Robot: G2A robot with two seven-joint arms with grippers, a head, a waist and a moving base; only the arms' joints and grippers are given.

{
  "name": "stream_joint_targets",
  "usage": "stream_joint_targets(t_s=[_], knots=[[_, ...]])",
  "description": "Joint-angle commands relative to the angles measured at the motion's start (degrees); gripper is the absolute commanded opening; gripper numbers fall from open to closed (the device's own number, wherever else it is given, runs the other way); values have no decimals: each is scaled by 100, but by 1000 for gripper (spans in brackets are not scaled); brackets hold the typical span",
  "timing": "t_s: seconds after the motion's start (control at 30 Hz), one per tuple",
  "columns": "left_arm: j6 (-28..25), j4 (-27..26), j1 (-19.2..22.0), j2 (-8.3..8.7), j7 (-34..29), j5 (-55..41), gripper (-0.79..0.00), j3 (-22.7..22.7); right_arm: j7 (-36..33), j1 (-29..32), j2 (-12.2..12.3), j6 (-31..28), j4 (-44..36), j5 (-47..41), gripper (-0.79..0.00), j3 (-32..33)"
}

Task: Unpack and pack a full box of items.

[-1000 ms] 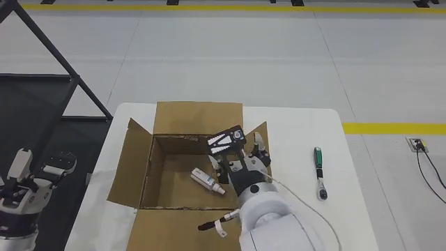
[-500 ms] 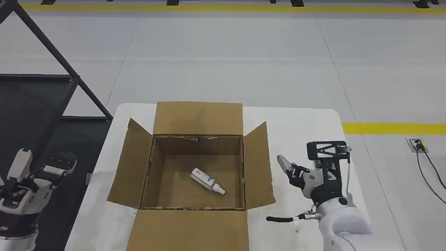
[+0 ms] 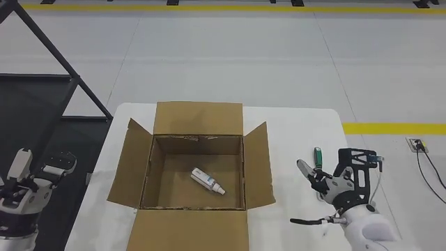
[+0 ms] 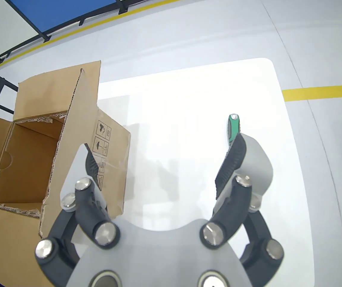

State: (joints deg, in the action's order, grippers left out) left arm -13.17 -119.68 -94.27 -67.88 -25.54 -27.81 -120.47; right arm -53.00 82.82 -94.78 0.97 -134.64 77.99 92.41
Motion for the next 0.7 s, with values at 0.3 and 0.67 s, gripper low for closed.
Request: stream_joint_targets(t_s=[0.3, 0.67], knots=[[0, 0, 0, 0, 0, 0, 0, 0, -1063, -1484, 134, 264, 1962, 936, 0, 342], [0, 0, 0, 0, 0, 0, 0, 0, -1678, -2735, 407, -472, 4234, 1016, -83, 1183]])
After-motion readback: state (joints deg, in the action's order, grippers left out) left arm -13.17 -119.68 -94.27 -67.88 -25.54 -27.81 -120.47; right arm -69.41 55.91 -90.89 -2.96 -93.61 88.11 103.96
